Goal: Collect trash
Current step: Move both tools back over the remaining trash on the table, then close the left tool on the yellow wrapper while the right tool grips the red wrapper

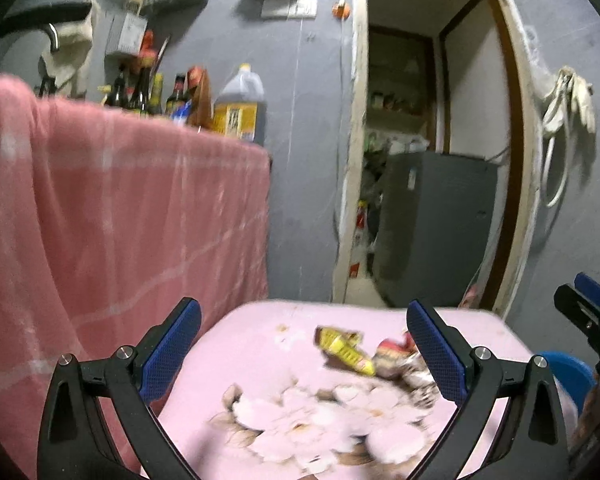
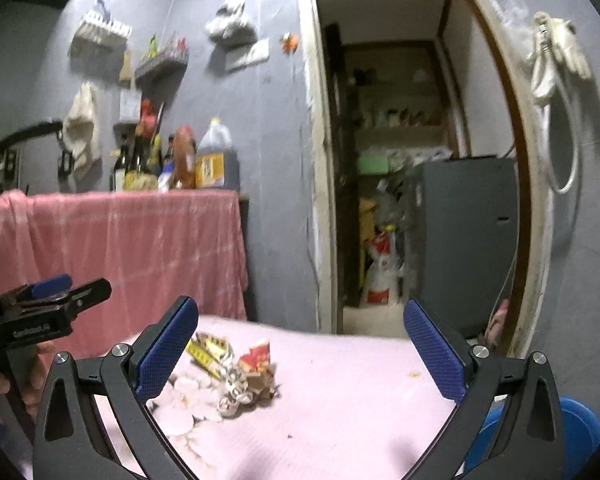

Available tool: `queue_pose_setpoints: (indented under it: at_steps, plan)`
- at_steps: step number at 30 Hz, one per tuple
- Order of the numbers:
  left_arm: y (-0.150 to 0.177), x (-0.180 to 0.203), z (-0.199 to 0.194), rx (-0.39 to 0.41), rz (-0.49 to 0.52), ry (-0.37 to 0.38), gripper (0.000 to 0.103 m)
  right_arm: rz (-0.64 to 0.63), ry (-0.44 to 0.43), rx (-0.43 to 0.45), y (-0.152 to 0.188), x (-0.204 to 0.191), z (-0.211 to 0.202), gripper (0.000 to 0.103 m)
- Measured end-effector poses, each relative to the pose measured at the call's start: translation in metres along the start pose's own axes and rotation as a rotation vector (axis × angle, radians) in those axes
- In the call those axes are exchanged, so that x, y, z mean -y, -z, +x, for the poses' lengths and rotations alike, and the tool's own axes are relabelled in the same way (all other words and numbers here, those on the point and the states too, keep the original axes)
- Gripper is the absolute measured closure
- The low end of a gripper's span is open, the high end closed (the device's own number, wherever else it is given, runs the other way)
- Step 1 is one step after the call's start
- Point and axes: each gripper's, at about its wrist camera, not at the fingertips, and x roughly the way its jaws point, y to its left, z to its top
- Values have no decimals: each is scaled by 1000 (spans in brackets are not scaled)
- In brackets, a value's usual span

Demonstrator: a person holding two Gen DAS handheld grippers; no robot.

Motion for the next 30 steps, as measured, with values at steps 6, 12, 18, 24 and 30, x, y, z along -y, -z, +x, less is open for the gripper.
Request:
queue_pose_setpoints:
  at_steps: [6, 12, 18, 24, 30]
  plan:
    - [11, -11, 35, -126, -18, -4, 2, -4, -36, -143, 9, -6, 37, 0]
    - [21, -12, 75, -281, -17, 44, 2, 19, -91, -310, 23, -10, 78, 6]
    - [23, -17, 106, -389, -99, 122, 3, 44, -130, -442, 35, -7, 100, 36]
    - [16, -8, 123, -427, -104, 200, 10, 80, -162, -558, 45, -4, 119, 53]
    - [11, -5, 140, -481, -138, 243, 28, 131, -180, -593, 49, 1, 126, 60]
